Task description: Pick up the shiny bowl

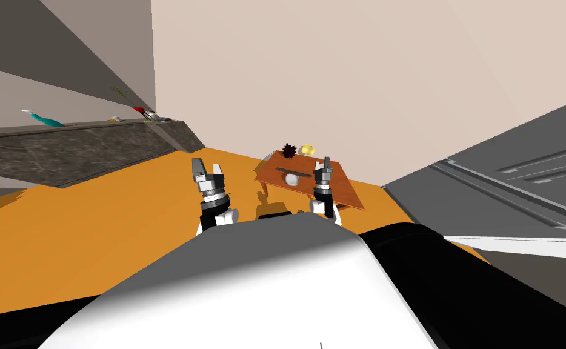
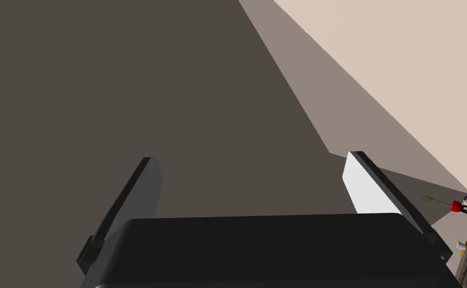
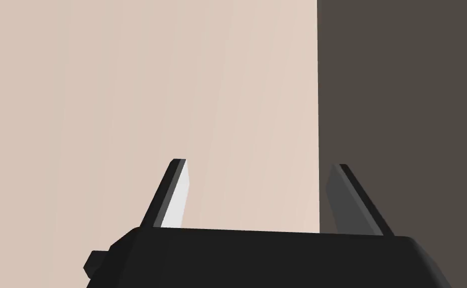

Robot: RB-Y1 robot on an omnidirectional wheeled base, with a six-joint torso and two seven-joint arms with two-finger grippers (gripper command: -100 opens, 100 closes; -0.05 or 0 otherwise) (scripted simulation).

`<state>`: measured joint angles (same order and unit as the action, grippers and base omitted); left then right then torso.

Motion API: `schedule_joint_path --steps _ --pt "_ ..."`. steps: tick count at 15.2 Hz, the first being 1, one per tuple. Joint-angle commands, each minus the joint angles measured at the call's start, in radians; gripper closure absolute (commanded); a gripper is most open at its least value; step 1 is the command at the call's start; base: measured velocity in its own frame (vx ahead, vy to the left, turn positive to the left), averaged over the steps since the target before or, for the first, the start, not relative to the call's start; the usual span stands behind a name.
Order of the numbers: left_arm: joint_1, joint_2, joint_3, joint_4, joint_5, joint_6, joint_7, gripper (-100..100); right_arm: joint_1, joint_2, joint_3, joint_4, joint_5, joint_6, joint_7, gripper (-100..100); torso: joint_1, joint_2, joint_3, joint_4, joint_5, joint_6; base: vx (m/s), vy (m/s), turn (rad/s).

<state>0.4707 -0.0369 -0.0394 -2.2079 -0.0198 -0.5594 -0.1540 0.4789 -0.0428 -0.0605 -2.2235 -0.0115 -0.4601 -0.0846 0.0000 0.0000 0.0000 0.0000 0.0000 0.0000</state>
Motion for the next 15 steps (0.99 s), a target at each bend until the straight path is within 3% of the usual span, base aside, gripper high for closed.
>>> schedule_joint_path --steps 1,6,14,15 --pt "0.0 0.0 0.0 0.0 0.0 0.0 0.0 0 0.002 -0.04 0.003 0.018 0.02 -0.002 0.017 -100 0.0 0.0 0.0 0.0 0.0 0.0 0.013 0.01 0.048" --pt "0.0 0.0 0.0 0.0 0.0 0.0 0.0 0 0.013 -0.15 0.019 0.104 0.114 -0.009 0.098 -100 0.002 -0.004 -0.002 -0.001 0.0 0.0 0.046 0.037 0.099" --pt "0.0 0.0 0.0 0.0 0.0 0.0 0.0 0 0.027 -0.261 0.039 0.211 0.232 -0.019 0.2 -100 0.003 -0.004 -0.003 -0.001 0.001 0.0 0.054 0.038 0.088" --pt "0.0 0.0 0.0 0.0 0.0 0.0 0.0 0 0.031 -0.29 0.045 0.243 0.266 -0.022 0.23 -100 0.003 -0.004 -0.002 -0.001 0.001 0.0 0.047 0.034 0.091"
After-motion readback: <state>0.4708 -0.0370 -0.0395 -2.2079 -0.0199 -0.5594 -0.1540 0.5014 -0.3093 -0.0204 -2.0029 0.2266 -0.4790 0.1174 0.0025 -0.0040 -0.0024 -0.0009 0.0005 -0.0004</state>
